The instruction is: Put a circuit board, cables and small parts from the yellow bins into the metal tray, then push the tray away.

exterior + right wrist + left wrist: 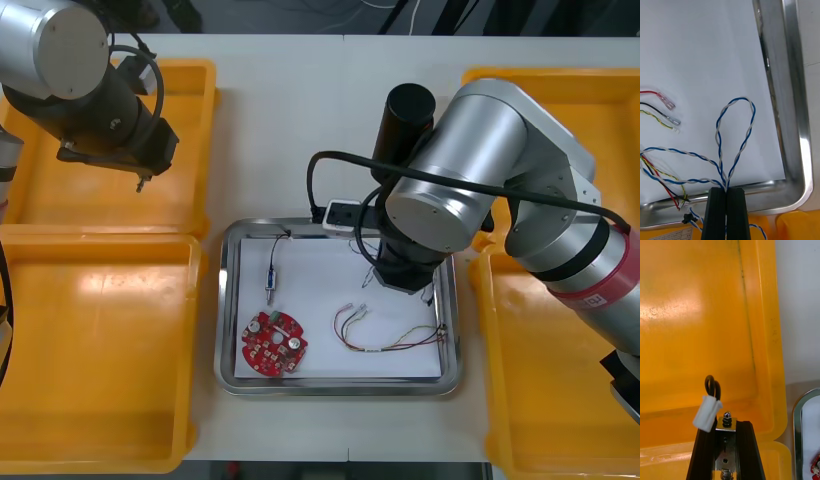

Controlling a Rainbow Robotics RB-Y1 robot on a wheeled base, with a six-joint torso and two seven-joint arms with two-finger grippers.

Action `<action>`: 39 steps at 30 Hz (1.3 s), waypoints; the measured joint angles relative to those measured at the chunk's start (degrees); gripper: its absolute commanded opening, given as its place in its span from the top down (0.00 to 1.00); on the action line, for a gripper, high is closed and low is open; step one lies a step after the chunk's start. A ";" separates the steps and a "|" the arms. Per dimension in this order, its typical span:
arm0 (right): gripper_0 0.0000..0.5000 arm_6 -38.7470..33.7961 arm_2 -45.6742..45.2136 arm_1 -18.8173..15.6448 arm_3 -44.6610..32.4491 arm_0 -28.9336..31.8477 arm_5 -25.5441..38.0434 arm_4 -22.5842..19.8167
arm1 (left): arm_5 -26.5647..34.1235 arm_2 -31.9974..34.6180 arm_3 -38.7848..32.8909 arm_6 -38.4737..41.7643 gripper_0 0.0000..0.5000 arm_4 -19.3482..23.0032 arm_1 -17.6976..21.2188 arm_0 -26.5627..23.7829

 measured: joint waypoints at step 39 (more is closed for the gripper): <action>0.00 -0.02 7.38 0.59 8.00 0.78 -14.68 8.40 | 0.35 1.29 -0.41 0.00 1.00 0.00 -0.71 0.09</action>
